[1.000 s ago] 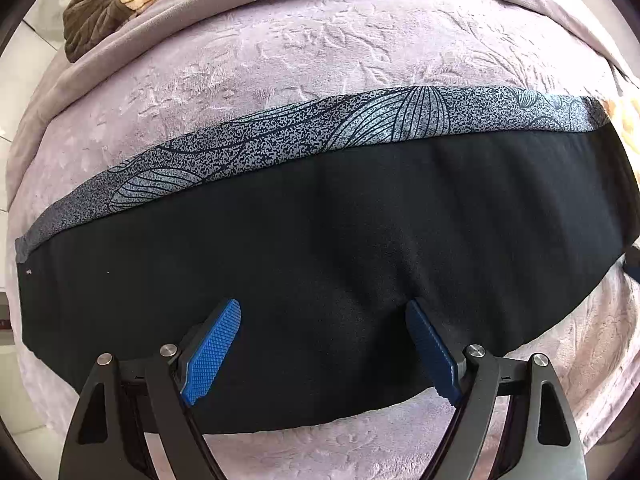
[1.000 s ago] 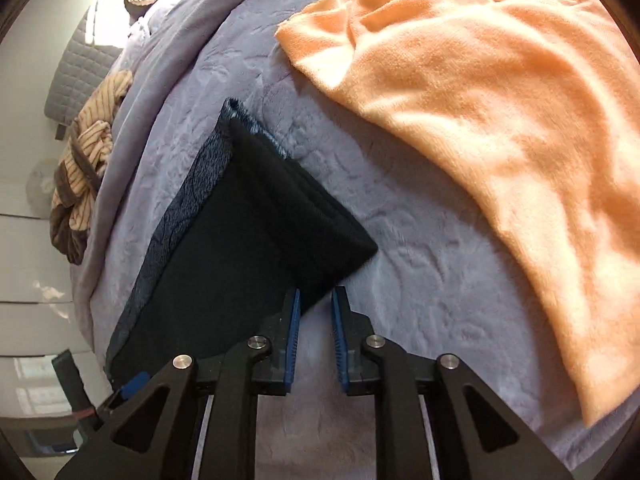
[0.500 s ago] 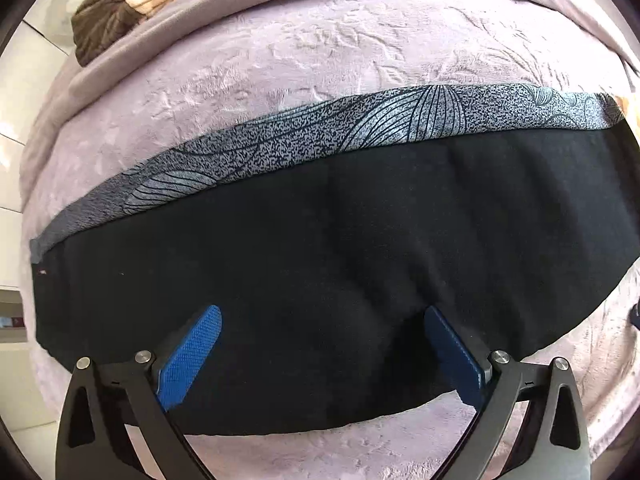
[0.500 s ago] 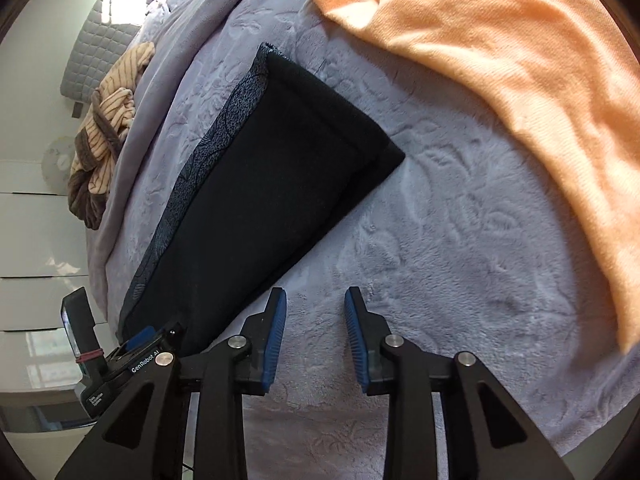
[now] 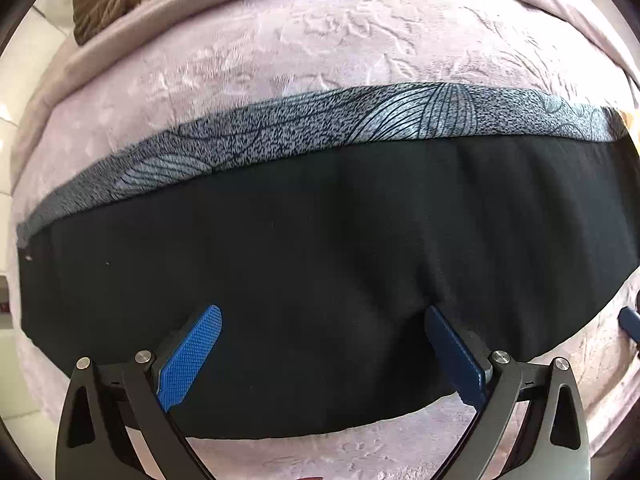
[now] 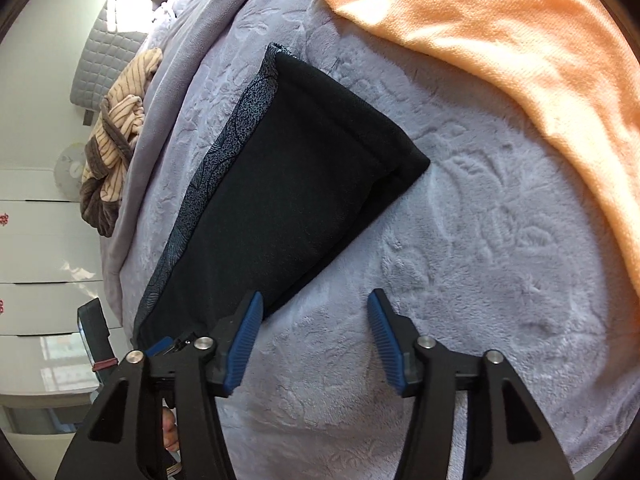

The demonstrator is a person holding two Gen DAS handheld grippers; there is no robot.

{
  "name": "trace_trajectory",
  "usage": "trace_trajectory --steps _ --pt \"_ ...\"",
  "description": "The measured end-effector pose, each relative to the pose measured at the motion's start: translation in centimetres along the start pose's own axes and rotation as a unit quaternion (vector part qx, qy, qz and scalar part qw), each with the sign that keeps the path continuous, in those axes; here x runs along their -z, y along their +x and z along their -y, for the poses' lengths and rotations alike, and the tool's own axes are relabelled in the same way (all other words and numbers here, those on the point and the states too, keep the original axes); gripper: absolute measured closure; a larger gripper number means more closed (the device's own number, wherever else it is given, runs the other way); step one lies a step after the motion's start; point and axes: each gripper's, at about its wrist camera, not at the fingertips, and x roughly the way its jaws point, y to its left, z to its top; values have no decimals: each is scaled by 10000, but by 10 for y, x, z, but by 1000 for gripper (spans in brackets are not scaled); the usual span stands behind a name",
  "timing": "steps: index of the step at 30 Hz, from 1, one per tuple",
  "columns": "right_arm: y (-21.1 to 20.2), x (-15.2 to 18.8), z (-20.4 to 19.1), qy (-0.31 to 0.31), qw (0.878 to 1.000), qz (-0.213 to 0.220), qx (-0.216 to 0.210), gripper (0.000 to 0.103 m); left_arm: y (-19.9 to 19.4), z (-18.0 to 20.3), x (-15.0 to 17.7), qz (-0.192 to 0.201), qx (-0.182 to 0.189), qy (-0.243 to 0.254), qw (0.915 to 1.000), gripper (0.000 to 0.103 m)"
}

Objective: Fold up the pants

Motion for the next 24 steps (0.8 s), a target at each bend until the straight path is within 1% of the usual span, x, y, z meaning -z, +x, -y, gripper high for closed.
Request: trace_trajectory --steps 3,5,6,11,12,14,16,20,21,24 --pt "-2 2 -1 -44 9999 73 -84 37 7 -4 -1 -103 137 -72 9998 1" --pt "-4 2 -1 -63 9997 165 -167 37 9 -5 -3 -146 145 -52 9998 1" --pt "-5 2 0 -52 9996 201 -203 37 14 -11 -7 -147 143 -48 9998 1" --pt "-8 -5 8 78 9979 485 -413 37 17 -10 -8 -133 120 -46 9998 1" --pt "-7 -8 11 118 9975 529 -448 37 11 -9 -3 -133 124 -85 9998 1" --pt "-2 -14 17 224 9967 583 -524 37 9 -12 -2 -77 132 -129 9998 1" --pt "3 -18 23 327 9964 602 -496 37 8 -12 -1 -22 103 -84 9999 1" --pt "9 -21 29 513 9941 729 -621 37 8 -9 1 -15 119 -137 9998 1" --pt "11 -23 29 530 9931 784 -692 37 8 -5 -3 -17 124 -141 9998 1" --pt "17 -32 26 627 9878 963 -1056 37 5 -3 1 0 109 -143 9998 1"
